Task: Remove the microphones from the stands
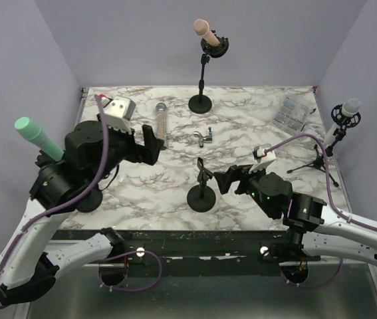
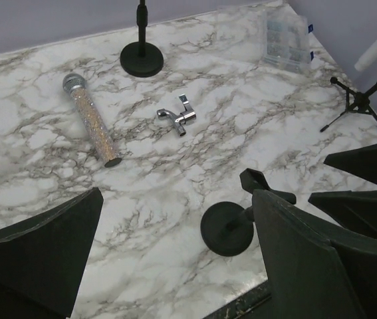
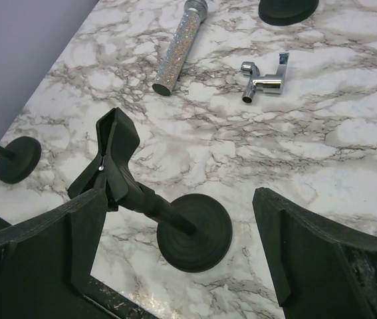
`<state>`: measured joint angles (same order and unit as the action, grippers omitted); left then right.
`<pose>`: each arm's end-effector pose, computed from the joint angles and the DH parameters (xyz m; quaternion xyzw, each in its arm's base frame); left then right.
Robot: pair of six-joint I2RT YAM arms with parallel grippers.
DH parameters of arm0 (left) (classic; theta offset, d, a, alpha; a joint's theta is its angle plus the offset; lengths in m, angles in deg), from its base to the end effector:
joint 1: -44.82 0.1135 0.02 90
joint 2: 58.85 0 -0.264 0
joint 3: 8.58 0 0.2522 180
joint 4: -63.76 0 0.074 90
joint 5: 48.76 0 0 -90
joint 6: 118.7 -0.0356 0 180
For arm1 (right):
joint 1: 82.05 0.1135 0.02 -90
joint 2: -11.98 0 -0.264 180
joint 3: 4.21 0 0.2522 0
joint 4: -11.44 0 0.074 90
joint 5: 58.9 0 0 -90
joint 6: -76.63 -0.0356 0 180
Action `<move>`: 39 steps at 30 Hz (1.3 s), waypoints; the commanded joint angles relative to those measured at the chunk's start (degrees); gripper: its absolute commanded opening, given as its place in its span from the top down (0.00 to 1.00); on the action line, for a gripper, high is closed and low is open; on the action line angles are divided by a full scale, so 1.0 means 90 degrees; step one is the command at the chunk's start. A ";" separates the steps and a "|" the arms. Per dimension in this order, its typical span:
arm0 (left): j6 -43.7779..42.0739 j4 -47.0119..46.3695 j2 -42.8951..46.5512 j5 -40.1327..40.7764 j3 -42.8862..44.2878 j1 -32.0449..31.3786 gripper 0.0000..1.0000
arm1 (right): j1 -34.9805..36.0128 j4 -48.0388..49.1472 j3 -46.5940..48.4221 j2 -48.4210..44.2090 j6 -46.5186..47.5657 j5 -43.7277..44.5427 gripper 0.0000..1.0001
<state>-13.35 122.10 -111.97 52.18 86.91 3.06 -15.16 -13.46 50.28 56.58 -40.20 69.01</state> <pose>0.1184 -0.0966 0.4647 0.1257 0.7869 -0.2196 0.5628 0.0904 0.1561 0.3157 -0.0713 0.7727 0.2438 0.5817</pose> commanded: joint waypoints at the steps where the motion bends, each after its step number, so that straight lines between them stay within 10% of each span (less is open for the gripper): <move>1: 0.1068 0.2290 0.0322 0.0375 0.1154 -0.0019 0.01 | 0.0009 0.0369 -0.0173 -0.0088 0.0153 -0.0173 0.00; 14: 0.3281 0.4547 0.1383 0.2694 0.1767 -0.0012 0.02 | 0.0002 0.0529 -0.0371 -0.0553 0.0352 -0.0224 0.00; 26: 0.2970 0.4112 0.1283 0.5885 0.1029 0.0023 0.02 | 0.0008 0.0430 -0.0456 -0.0636 0.0270 -0.0178 0.00; 39: 0.0687 0.1114 0.1068 0.4288 -0.0196 0.2602 0.08 | 0.0004 0.0463 -0.0354 -0.0313 0.0210 -0.0194 0.00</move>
<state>-2.22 139.65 -100.32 97.84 86.58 21.10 -15.16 -9.68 46.83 53.02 -37.94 67.59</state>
